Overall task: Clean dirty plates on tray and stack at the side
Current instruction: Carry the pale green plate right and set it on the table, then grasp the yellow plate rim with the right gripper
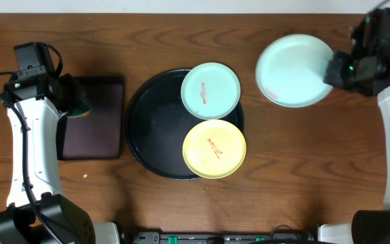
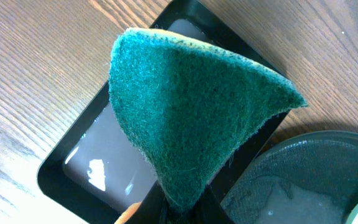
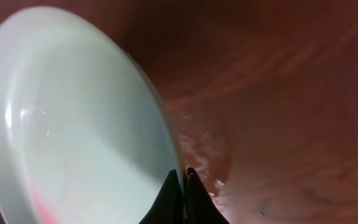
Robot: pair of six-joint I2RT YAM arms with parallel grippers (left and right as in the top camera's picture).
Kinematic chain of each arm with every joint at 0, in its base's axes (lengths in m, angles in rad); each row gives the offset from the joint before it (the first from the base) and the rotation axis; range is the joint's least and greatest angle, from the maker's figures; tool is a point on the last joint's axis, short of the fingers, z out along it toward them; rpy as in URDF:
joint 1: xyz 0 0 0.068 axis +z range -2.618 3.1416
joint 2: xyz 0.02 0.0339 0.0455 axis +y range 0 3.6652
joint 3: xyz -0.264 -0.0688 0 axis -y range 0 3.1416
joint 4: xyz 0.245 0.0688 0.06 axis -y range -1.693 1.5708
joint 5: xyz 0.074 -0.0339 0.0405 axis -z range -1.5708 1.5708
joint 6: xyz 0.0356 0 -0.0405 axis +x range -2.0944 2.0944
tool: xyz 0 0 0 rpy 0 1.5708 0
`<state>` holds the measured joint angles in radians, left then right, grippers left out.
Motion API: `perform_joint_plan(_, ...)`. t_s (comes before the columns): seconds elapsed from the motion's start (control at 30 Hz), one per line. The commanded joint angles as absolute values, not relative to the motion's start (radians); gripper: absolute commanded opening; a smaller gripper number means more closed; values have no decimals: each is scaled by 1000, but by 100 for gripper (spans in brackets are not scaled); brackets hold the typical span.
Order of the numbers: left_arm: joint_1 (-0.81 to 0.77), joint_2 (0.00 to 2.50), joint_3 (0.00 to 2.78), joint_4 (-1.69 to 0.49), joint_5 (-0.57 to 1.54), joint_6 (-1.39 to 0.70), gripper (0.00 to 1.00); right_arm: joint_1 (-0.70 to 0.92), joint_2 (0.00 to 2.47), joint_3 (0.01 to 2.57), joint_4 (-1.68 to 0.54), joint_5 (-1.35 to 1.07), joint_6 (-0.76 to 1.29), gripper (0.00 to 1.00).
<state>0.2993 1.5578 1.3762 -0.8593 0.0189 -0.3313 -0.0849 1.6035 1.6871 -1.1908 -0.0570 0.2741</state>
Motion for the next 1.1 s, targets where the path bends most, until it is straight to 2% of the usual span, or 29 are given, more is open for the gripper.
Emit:
perform_joint_plan(0.0, 302, 1562, 1391, -859, 3, -308, 8, -159, 1608, 1536, -1151, -76, 260, 1)
perform_joint_plan(0.53, 302, 1562, 1391, -860, 3, -308, 7, -175, 1608, 979, -616, -137, 212, 1)
perform_joint_plan(0.67, 302, 1562, 1391, -860, 3, -308, 7, -175, 1608, 939, -585, -136, 212, 26)
perform_joint_plan(0.8, 302, 1562, 1391, -860, 3, -308, 7, -175, 1608, 960, -594, -165, 206, 34)
perform_joint_plan(1.07, 302, 1562, 1389, -859, 3, -308, 7, -101, 1608, 1124, -753, -429, 175, 43)
